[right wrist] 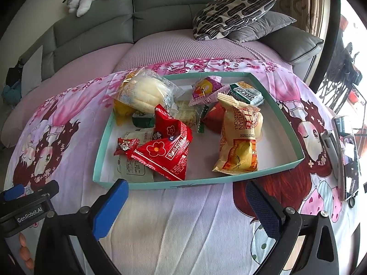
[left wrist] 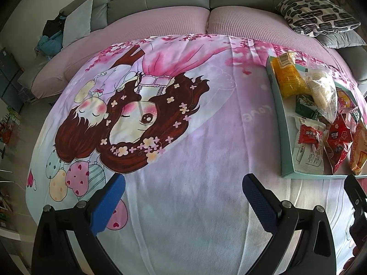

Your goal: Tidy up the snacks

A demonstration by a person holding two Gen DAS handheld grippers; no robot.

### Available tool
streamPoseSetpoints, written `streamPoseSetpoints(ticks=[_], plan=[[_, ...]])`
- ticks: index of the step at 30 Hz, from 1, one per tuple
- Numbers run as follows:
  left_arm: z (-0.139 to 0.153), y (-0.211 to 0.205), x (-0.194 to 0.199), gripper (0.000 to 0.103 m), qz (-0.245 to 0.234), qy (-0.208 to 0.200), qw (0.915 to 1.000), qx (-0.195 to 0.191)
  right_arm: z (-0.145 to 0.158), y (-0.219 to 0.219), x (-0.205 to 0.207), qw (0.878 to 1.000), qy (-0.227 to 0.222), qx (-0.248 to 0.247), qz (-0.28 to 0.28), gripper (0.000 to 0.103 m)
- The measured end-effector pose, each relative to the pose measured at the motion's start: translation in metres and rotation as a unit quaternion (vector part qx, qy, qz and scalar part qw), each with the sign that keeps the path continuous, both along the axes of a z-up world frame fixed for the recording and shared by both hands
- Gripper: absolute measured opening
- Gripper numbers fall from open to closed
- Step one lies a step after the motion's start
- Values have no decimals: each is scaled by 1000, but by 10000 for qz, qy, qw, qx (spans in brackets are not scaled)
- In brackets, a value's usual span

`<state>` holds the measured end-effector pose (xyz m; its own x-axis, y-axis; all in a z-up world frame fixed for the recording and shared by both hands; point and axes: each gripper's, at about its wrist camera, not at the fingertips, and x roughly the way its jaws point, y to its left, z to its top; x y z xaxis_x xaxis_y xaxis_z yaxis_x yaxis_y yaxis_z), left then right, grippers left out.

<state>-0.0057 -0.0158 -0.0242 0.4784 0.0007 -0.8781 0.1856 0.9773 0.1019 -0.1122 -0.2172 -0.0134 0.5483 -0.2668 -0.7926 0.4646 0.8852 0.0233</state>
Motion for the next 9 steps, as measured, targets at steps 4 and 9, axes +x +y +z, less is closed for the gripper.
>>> streamPoseSetpoints(ticks=[4,9], plan=[[0,1,0,102,26,-13,10000,-9,0,0,0,10000,16,13,-9,103],[4,-2,-3,102,-14,-156,9999,28,0,0,0,10000,19,27,-17,103]])
